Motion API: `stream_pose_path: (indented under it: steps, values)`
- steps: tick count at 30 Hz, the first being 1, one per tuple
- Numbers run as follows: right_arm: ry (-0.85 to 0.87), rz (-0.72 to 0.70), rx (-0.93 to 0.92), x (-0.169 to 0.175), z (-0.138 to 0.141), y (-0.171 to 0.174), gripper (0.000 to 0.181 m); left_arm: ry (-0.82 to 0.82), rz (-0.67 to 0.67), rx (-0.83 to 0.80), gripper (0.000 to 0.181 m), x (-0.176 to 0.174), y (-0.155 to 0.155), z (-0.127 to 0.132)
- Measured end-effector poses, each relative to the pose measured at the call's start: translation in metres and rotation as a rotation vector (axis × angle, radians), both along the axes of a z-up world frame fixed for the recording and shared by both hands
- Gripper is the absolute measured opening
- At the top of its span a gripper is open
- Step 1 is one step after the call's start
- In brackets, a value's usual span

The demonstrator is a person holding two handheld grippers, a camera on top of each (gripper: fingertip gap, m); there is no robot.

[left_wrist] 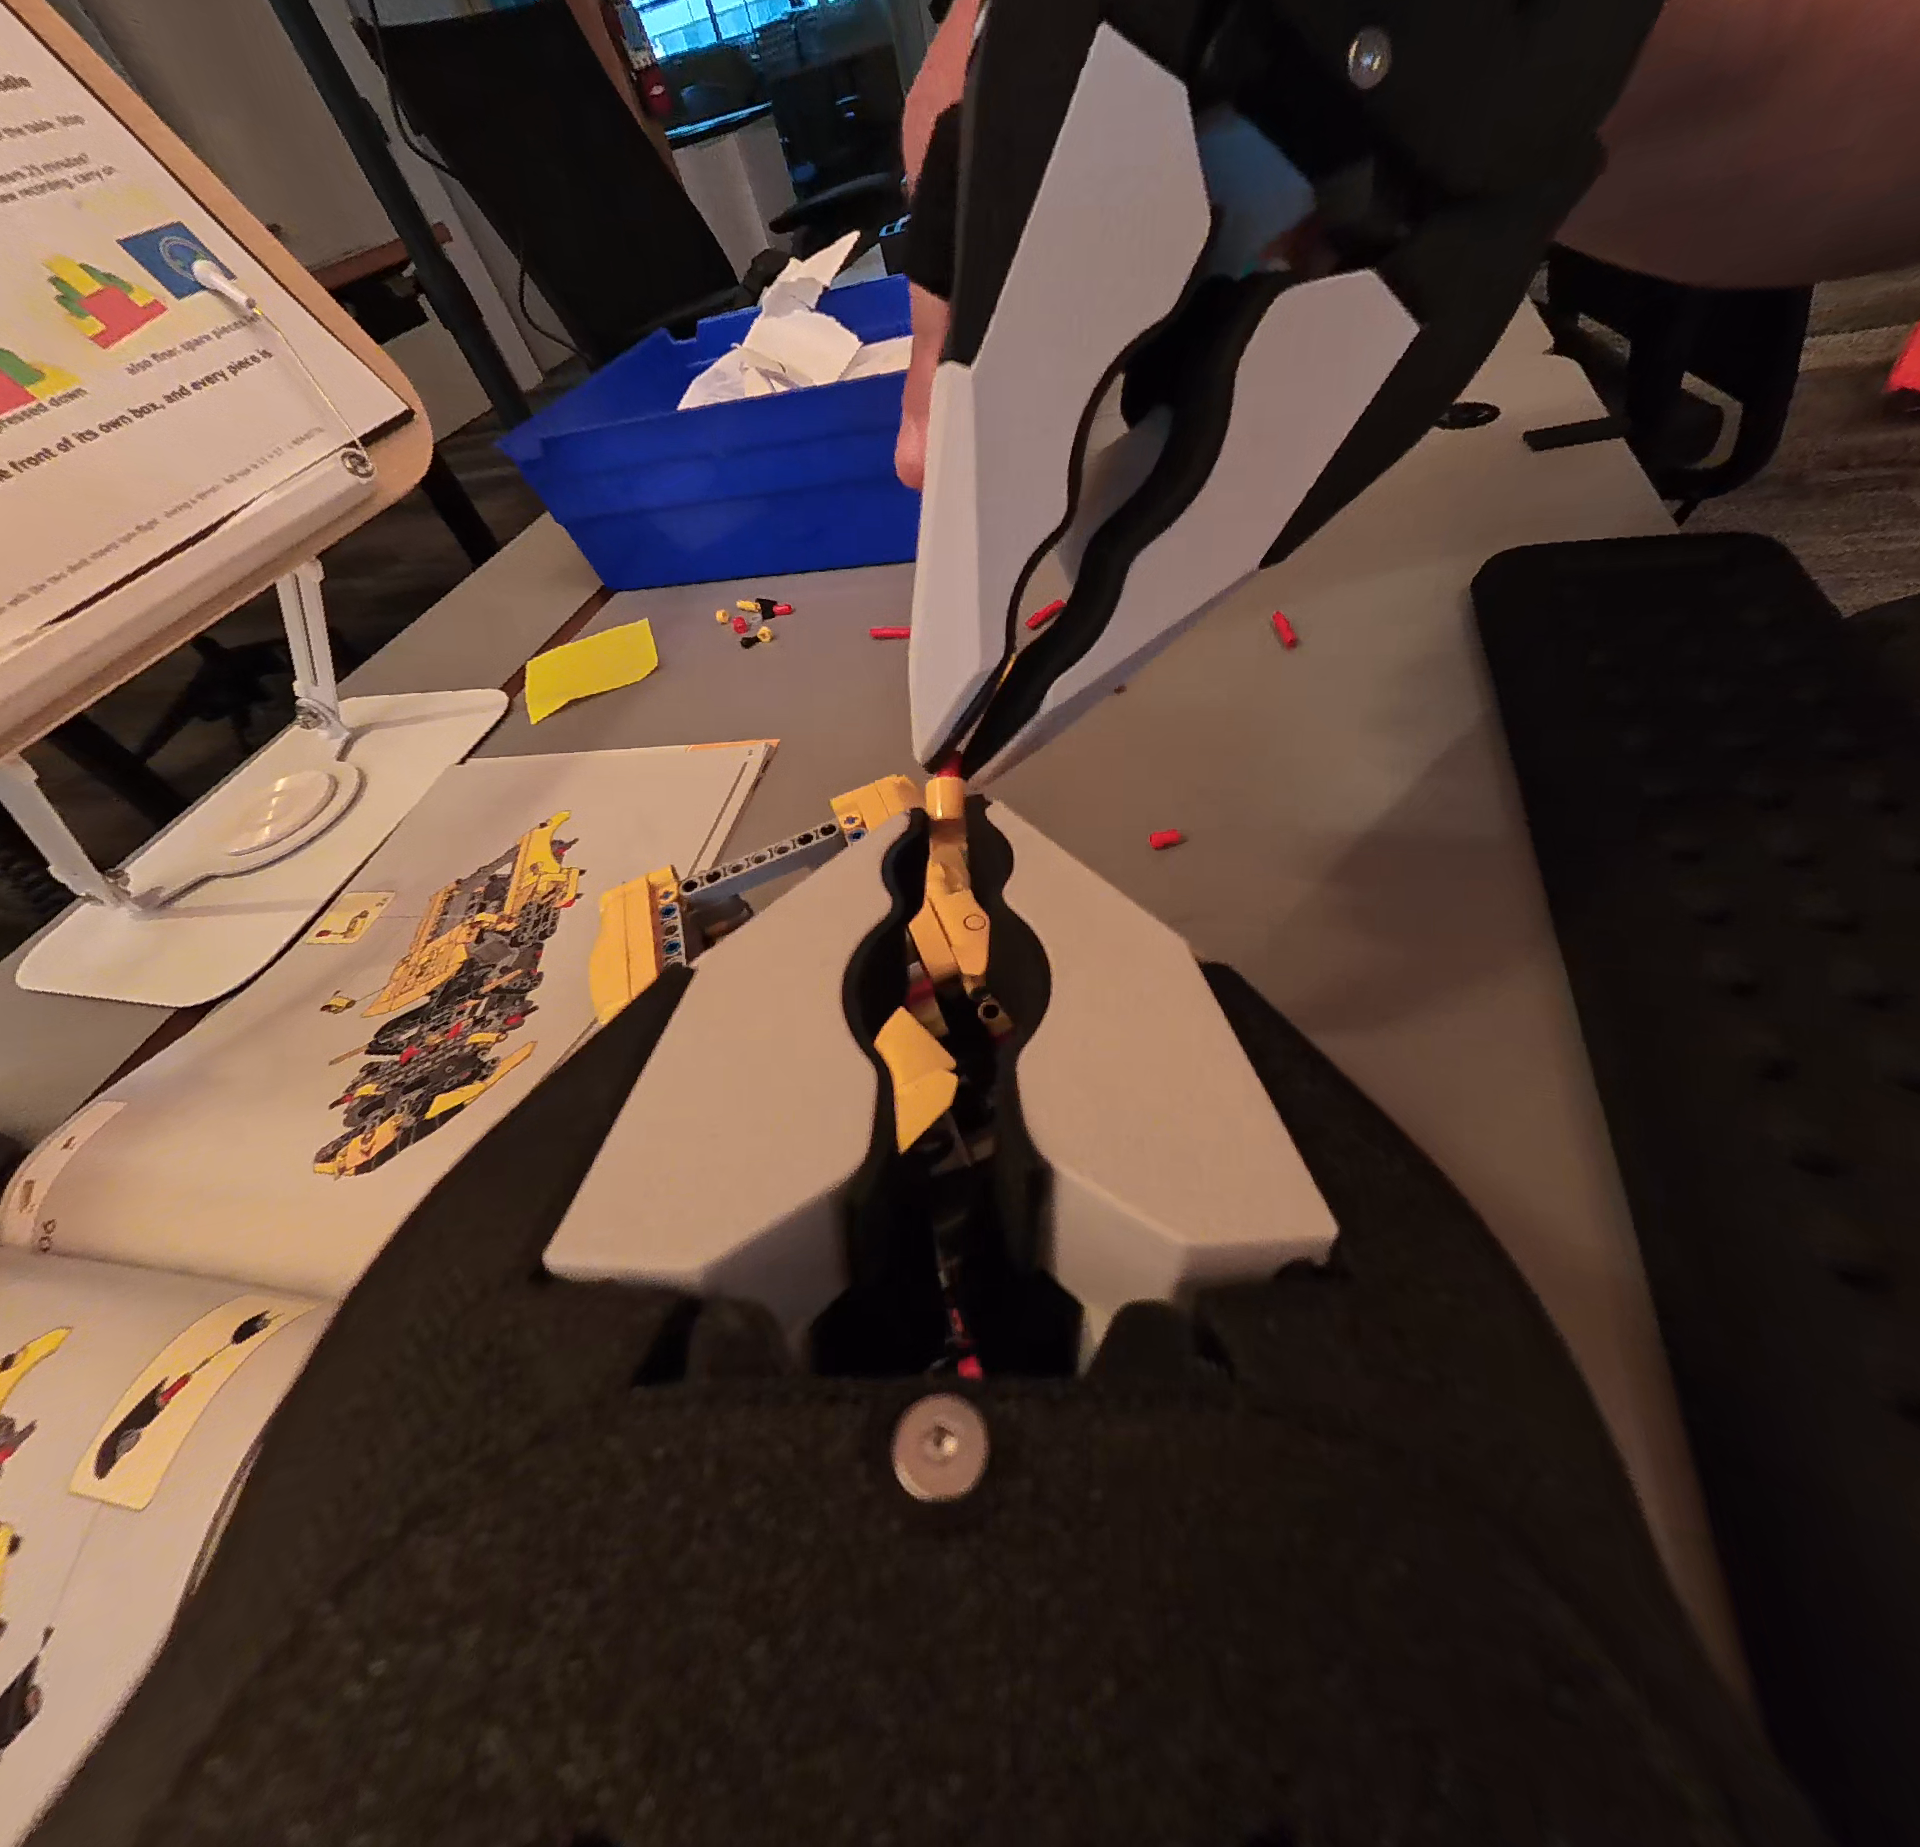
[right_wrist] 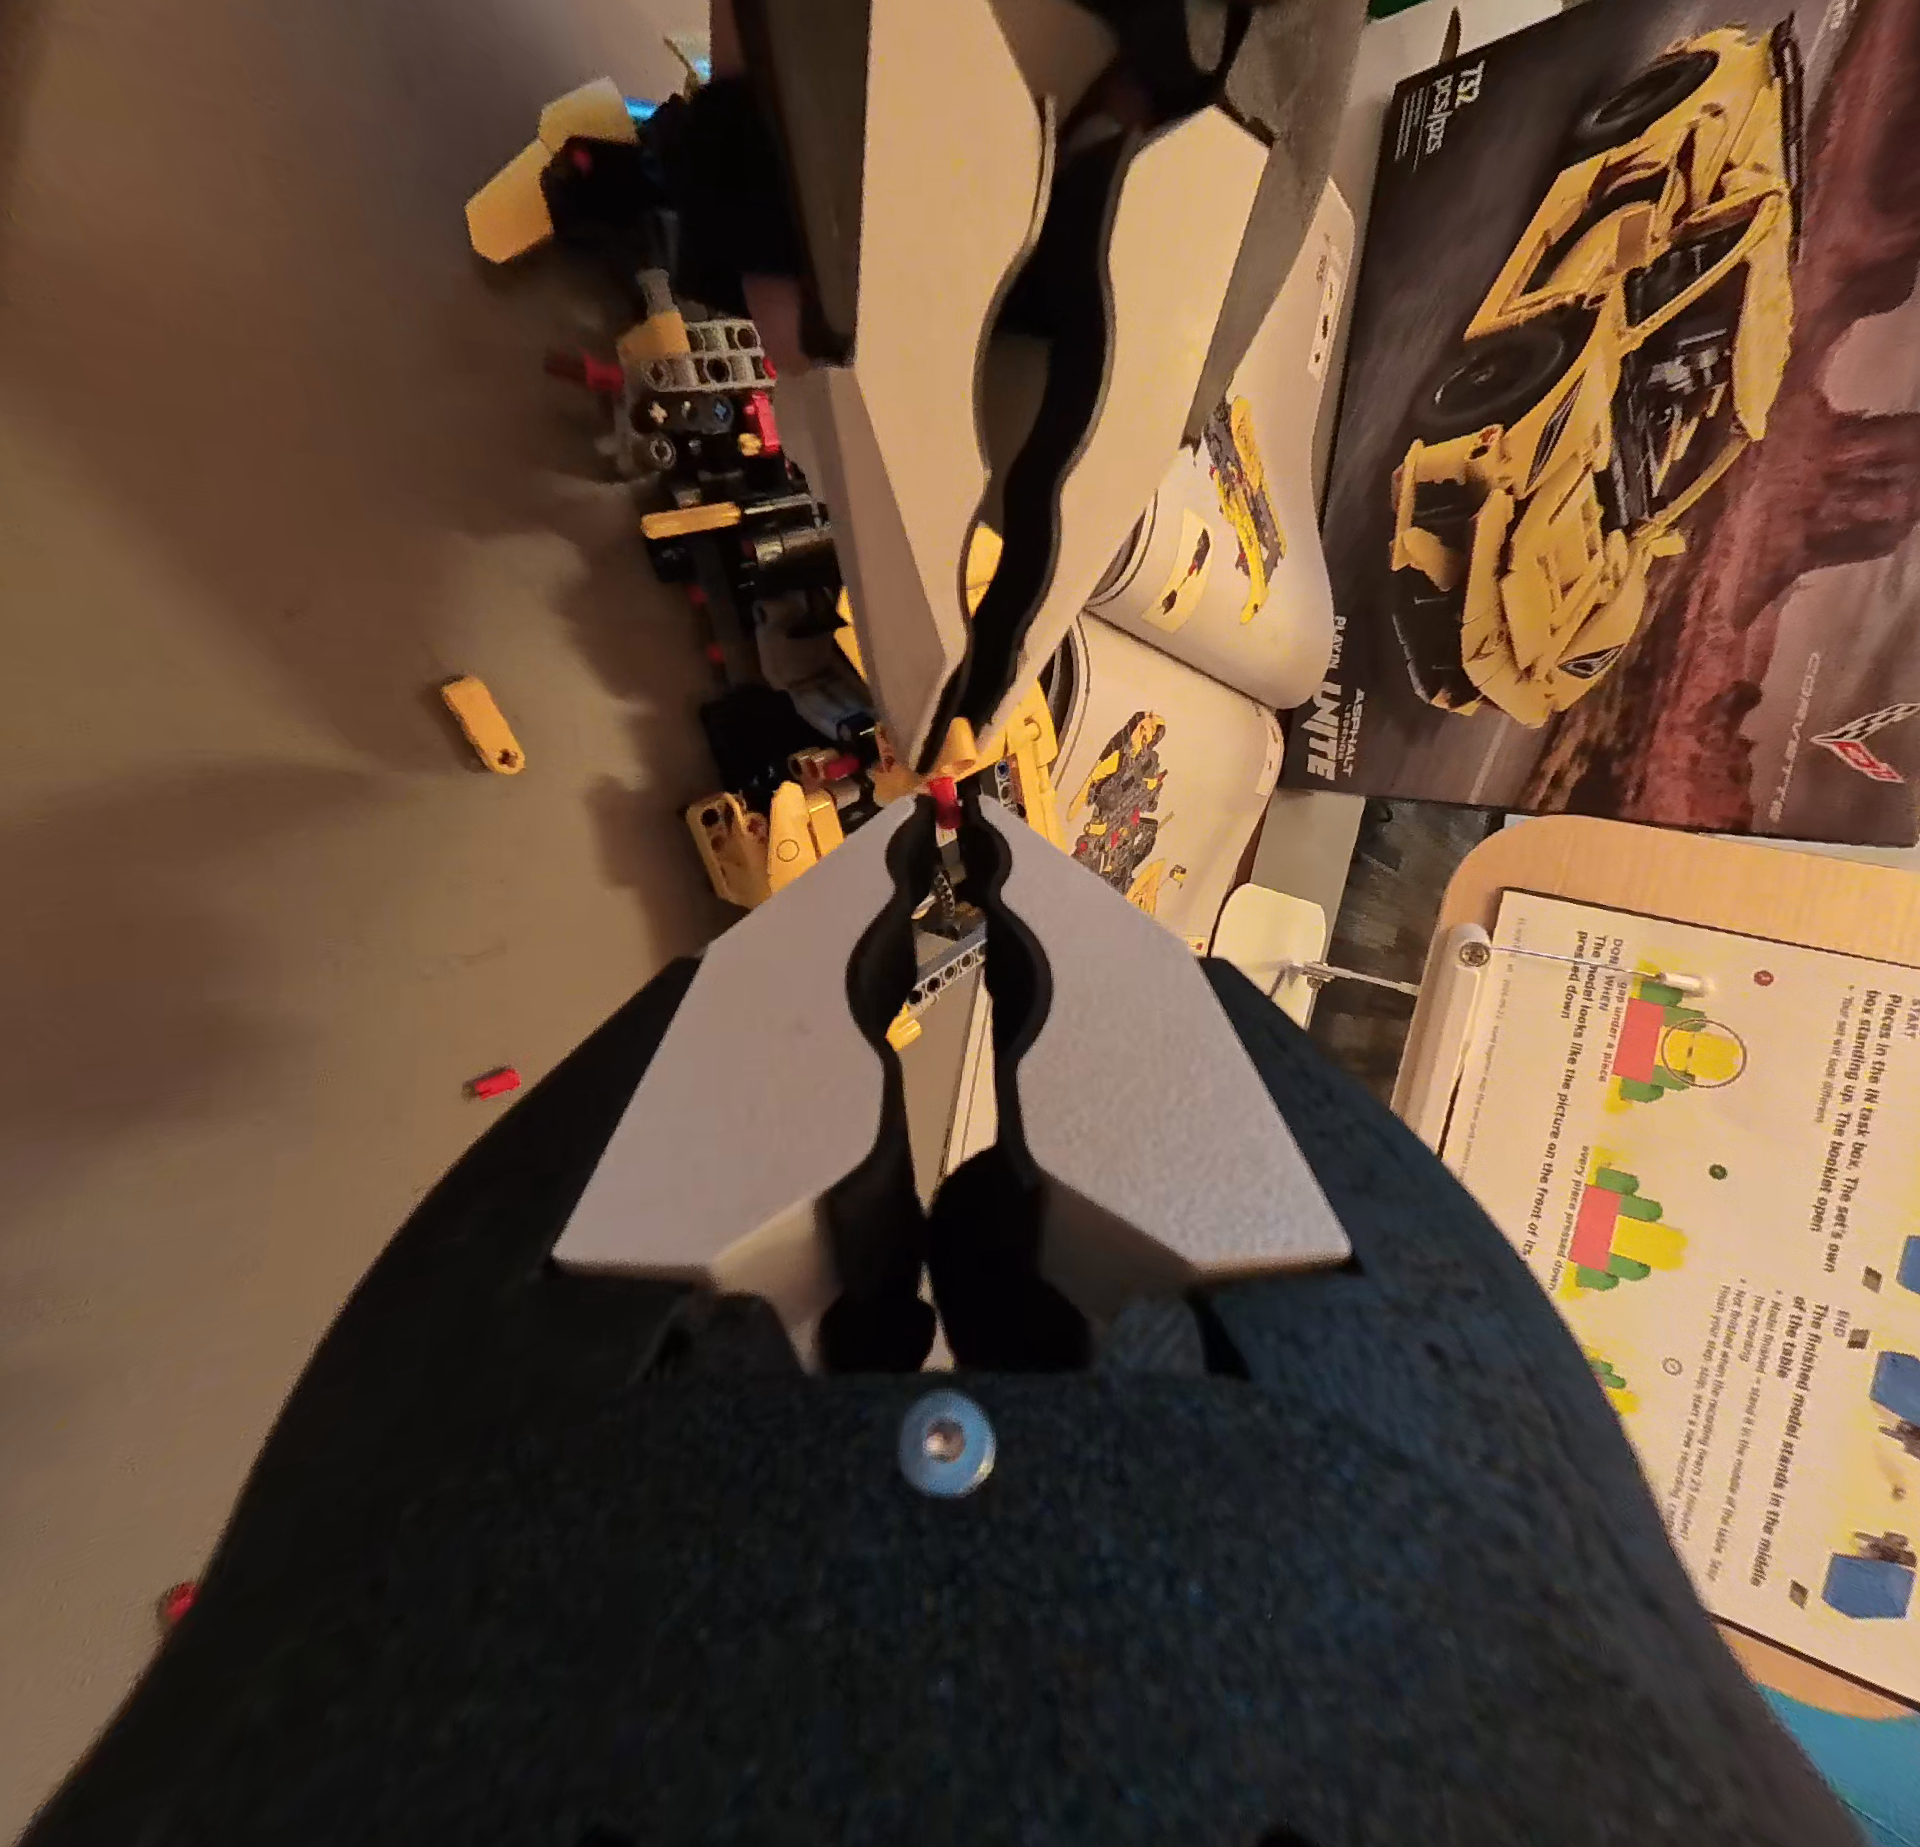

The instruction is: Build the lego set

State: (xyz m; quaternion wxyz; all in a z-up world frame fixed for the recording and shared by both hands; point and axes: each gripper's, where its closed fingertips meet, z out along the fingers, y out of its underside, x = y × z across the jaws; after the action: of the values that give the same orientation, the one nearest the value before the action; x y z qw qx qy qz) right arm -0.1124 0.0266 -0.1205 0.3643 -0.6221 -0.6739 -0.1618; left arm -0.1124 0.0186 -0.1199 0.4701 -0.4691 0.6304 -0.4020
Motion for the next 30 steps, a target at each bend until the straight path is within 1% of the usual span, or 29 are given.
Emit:
stream_pose_path:
  steps: [7,10,12,13,14,15,16,19,20,22,23,25,28,30]
  values:
    - [0.056,-0.01,-0.062,0.002,-0.002,-0.003,0.004,0.006,-0.005,0.003,0.007,0.002,-0.003,-0.001]
    - [0.124,0.006,-0.081,0.0,0.002,-0.004,0.003,-0.016,-0.017,-0.017,0.007,0.001,-0.004,0.003]
    - [0.205,-0.004,-0.155,0.004,0.004,-0.008,0.004,-0.034,-0.016,-0.025,0.007,0.0,-0.003,0.007]
    - [0.217,-0.029,-0.196,0.012,0.002,-0.011,0.004,-0.031,-0.008,-0.019,0.007,-0.001,-0.001,0.006]
    - [0.202,-0.063,-0.241,0.026,-0.003,-0.014,0.004,-0.024,0.002,-0.015,0.007,-0.002,0.001,0.005]
    - [0.152,-0.119,-0.333,0.045,-0.015,-0.023,0.004,-0.02,0.014,-0.017,0.007,-0.002,0.004,0.004]
    - [0.072,-0.202,-0.443,0.07,-0.029,-0.036,0.004,-0.022,0.024,-0.024,0.007,-0.003,0.006,0.005]
    - [-0.149,-0.416,-0.656,0.141,-0.065,-0.08,0.004,-0.048,0.038,-0.055,0.007,-0.003,0.01,0.01]
    - [-0.223,-0.491,-0.675,0.164,-0.075,-0.089,0.004,-0.051,0.039,-0.059,0.007,-0.003,0.01,0.01]
    - [-0.339,-0.596,-0.743,0.197,-0.093,-0.114,0.004,-0.048,0.047,-0.058,0.007,-0.003,0.011,0.009]
    - [-0.394,-0.651,-0.763,0.213,-0.098,-0.124,0.004,-0.045,0.051,-0.055,0.007,-0.003,0.012,0.009]
    - [-0.48,-0.765,-0.778,0.246,-0.098,-0.143,0.004,-0.045,0.061,-0.047,0.007,-0.003,0.013,0.009]
    - [-0.453,-0.944,-0.791,0.284,-0.094,-0.163,0.004,-0.048,0.062,-0.054,0.007,-0.003,0.014,0.009]
    - [-0.442,-0.997,-0.819,0.3,-0.098,-0.175,0.004,-0.037,0.065,-0.053,0.007,-0.003,0.014,0.007]
